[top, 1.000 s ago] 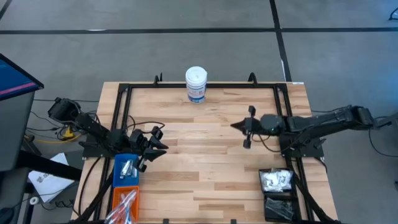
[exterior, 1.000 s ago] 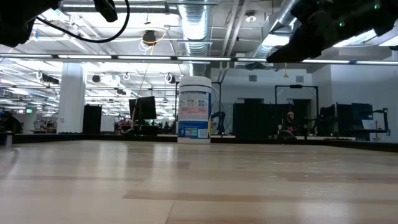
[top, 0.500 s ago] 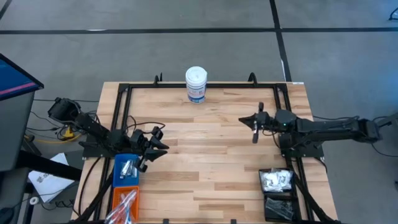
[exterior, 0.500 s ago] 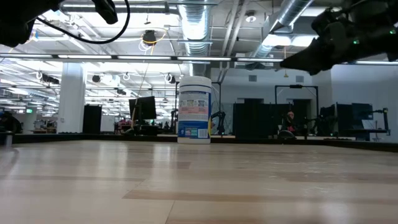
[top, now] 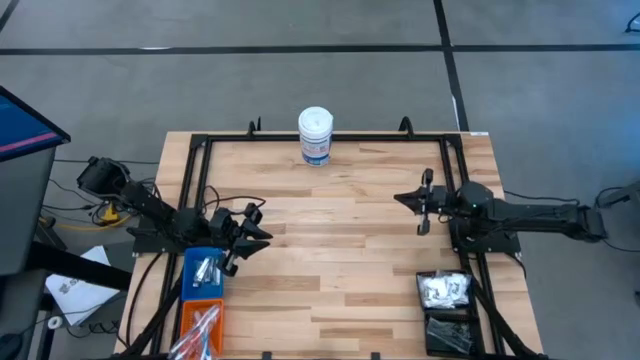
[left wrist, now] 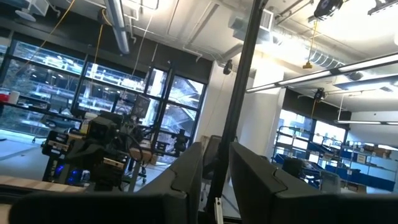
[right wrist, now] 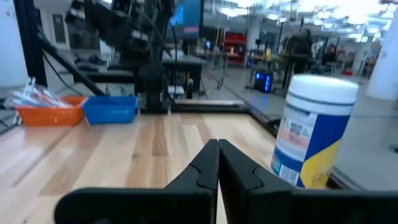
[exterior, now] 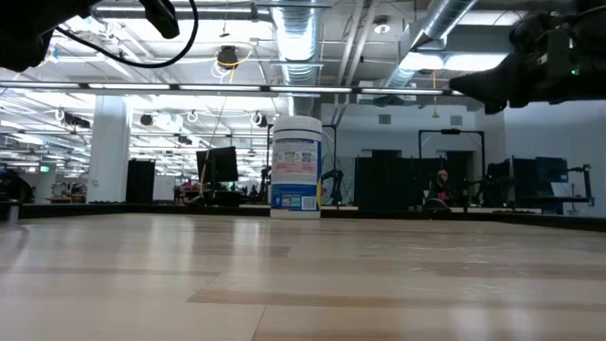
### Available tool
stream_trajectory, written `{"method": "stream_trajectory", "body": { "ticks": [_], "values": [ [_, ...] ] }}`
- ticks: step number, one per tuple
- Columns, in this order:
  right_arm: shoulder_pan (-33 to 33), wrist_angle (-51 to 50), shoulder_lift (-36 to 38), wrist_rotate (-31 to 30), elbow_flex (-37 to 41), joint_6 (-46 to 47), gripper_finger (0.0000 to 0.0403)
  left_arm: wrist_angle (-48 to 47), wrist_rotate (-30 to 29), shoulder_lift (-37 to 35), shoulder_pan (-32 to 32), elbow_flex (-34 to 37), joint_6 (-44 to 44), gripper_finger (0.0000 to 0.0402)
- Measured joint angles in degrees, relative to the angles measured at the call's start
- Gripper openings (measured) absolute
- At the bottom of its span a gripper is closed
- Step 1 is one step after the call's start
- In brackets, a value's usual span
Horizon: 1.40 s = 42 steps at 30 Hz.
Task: Pick & Place Travel size toiletries
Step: Return to Home Position
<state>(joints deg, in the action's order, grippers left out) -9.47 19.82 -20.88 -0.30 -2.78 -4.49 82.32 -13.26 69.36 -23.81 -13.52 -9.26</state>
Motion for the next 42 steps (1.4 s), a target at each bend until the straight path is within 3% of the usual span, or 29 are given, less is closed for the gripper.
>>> {"method": "stream_trajectory", "body": {
  "ticks": [16, 22, 30, 42],
  "values": [
    [-6.14, -12.64, 14.34, 3.53, 2.35, -0.60, 0.0000, -0.11, -0.02, 0.00, 0.00, 0.00, -0.02, 0.0076],
    [-6.46, -11.58, 20.44, 3.55, 2.37, -2.78, 0.0000, -0.31, -0.02, 0.00, 0.00, 0.00, -0.19, 0.0076],
    [-5.65, -9.56, 20.71, 4.57, 2.42, -3.15, 0.0000, -0.51, 0.02, 0.00, -0.22, 0.00, -0.17, 0.0076],
    [-5.68, -13.58, 20.12, -4.19, 2.44, 8.02, 0.0000, -2.23, 0.11, 0.00, -0.13, 0.00, 3.14, 0.0076]
  ]
}}
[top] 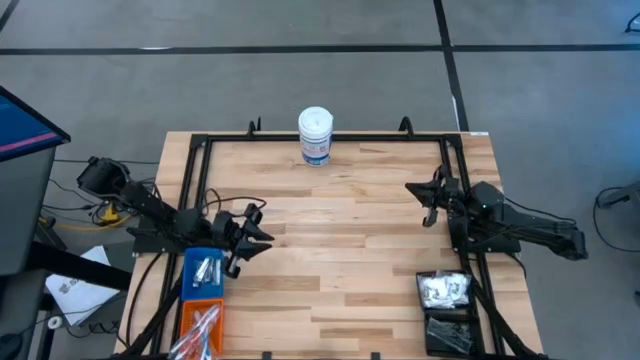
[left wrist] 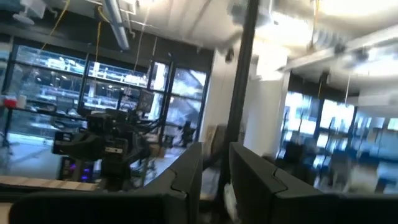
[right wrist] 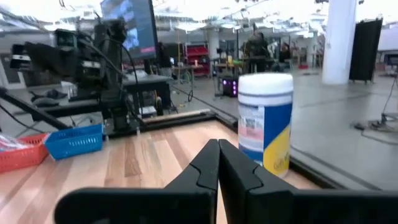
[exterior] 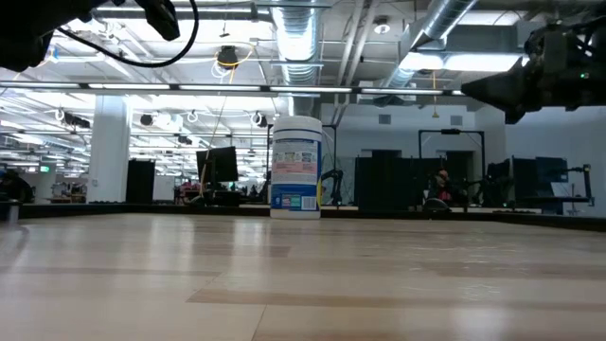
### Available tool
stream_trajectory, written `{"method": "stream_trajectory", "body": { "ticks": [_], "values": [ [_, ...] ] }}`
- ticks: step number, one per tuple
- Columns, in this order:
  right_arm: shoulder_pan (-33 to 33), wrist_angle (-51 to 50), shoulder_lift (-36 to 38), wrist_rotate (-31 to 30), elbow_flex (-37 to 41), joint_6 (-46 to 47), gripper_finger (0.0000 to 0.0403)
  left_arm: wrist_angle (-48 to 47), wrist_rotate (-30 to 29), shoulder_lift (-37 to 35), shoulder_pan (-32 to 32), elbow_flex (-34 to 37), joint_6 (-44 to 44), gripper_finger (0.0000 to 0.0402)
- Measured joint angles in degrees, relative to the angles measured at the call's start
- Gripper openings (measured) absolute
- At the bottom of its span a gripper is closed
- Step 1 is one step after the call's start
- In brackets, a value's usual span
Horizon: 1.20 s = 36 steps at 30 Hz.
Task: Pick & Place Travel size toiletries
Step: Return to Home Position
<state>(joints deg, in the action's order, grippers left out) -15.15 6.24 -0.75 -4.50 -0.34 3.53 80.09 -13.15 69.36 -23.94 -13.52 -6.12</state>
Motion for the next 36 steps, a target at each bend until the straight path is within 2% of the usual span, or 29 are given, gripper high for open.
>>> {"method": "stream_trajectory", "body": {
  "ticks": [3, 8, 16, 21, 23, 36],
  "values": [
    [0.02, -1.37, 0.00, -0.33, 0.00, 0.00, 0.0000, -3.38, 1.51, 0.00, 0.00, 0.00, 5.53, 0.0076],
    [0.02, -1.34, 0.02, -0.47, 0.02, 0.00, 0.0000, -7.05, 1.43, -2.71, 0.94, 0.27, 6.11, 0.0074],
    [0.02, -1.51, 0.03, -0.47, 0.04, -0.28, 0.0000, -22.64, 3.10, -22.94, 2.95, 6.34, 6.27, 0.0007],
    [0.02, -1.55, 0.03, -0.47, 0.04, -0.48, 0.0000, -23.87, 2.93, -33.34, 4.95, 13.27, 5.95, 0.0005],
    [0.00, -1.54, 0.03, -0.47, 0.04, -0.48, 0.0000, -26.98, 3.06, -35.82, 5.78, 13.14, 5.75, 0.0003],
    [-0.01, -1.54, 0.02, -0.47, 0.04, -0.50, 0.0000, -28.73, 3.52, -35.89, 6.48, 13.14, 9.88, 0.0001]
  ]
}}
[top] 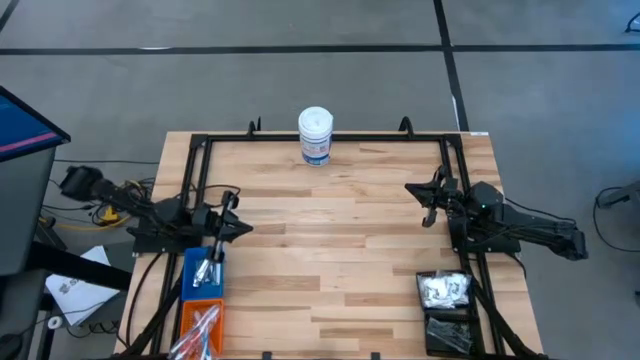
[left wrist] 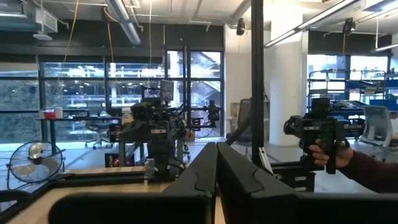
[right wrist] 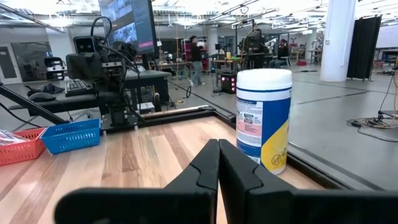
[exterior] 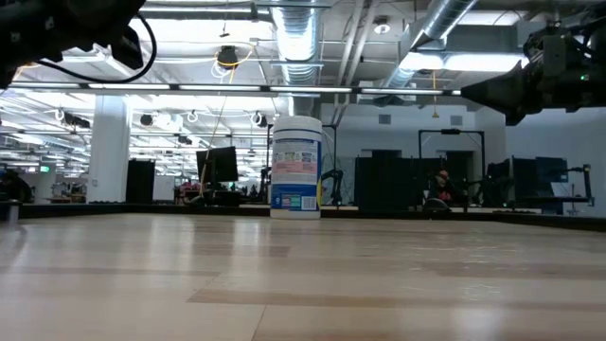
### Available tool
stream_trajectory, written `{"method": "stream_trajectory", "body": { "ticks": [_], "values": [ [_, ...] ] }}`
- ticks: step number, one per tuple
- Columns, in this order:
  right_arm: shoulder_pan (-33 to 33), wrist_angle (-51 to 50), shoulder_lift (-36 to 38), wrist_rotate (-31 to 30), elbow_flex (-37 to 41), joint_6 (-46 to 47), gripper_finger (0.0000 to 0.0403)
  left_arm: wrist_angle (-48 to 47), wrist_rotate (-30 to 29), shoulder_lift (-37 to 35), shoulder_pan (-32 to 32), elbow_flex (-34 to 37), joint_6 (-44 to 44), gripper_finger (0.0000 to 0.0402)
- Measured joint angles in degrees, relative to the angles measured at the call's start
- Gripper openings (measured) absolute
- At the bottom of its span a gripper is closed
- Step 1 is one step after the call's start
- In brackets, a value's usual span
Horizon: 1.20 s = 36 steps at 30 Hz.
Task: Pick & Place Travel size toiletries
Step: Return to Home Position
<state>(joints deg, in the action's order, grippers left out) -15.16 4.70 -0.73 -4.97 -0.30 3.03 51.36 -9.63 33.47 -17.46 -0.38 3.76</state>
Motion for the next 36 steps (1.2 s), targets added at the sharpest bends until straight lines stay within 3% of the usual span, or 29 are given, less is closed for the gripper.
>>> {"method": "stream_trajectory", "body": {
  "ticks": [9, 19, 36],
  "values": [
    [0.00, -1.05, 0.00, 0.00, 0.02, 0.00, 0.0000, -8.54, 0.24, -1.43, 6.01, 0.00, -3.39, 0.0001],
    [0.00, -1.34, 0.00, 0.00, 0.02, -0.02, 0.0000, -17.55, 9.20, -10.45, 14.40, 0.00, -7.48, 0.0001],
    [0.02, -2.47, 0.00, 0.01, 0.02, -0.06, 0.0000, -36.28, 6.59, -30.84, 14.70, 0.02, -7.48, 0.0001]
  ]
}}
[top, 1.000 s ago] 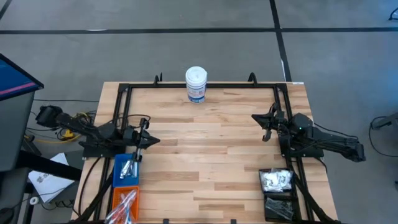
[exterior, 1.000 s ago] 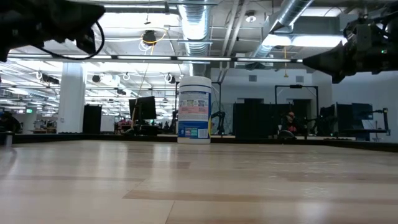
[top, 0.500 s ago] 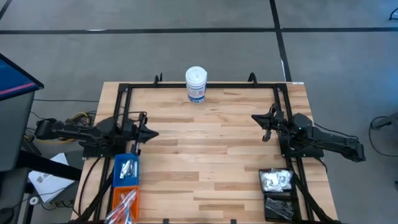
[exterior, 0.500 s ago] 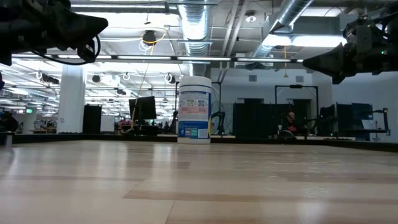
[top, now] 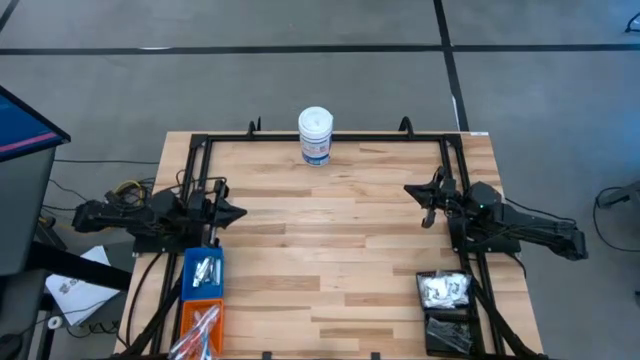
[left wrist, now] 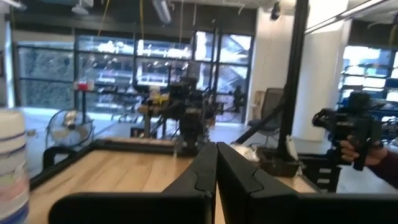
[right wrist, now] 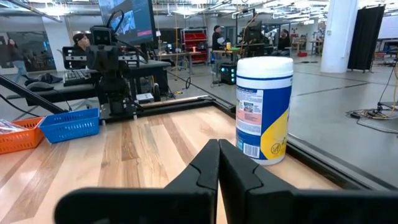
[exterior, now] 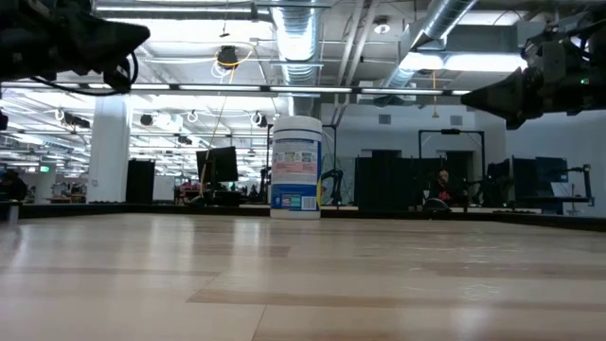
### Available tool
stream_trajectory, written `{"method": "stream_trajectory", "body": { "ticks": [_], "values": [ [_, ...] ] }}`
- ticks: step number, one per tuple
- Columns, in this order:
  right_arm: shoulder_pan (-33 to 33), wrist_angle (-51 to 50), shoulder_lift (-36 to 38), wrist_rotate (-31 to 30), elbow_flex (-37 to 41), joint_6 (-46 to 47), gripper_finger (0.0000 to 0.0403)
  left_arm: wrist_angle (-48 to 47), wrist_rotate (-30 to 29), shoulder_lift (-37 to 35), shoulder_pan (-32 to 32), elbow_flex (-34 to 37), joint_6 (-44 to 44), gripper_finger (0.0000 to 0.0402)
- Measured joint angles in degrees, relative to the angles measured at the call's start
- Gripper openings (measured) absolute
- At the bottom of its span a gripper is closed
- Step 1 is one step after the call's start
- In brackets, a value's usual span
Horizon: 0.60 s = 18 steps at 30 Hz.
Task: Pick & Place Travel size toiletries
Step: Return to Home Position
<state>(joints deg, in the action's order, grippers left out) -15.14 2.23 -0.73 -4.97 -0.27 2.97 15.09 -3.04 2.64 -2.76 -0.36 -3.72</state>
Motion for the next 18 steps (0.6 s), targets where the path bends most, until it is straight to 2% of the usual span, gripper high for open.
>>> {"method": "stream_trajectory", "body": {
  "ticks": [5, 18],
  "values": [
    [0.00, -0.27, 0.00, 0.02, 0.00, 0.04, 0.0000, -8.25, -2.88, -2.62, 0.00, 0.00, -1.18, 0.0001],
    [-0.01, -0.34, 0.00, 0.19, 0.00, 0.08, 0.0000, -13.26, -2.66, -1.70, 0.00, 0.00, -2.76, 0.0001]
  ]
}}
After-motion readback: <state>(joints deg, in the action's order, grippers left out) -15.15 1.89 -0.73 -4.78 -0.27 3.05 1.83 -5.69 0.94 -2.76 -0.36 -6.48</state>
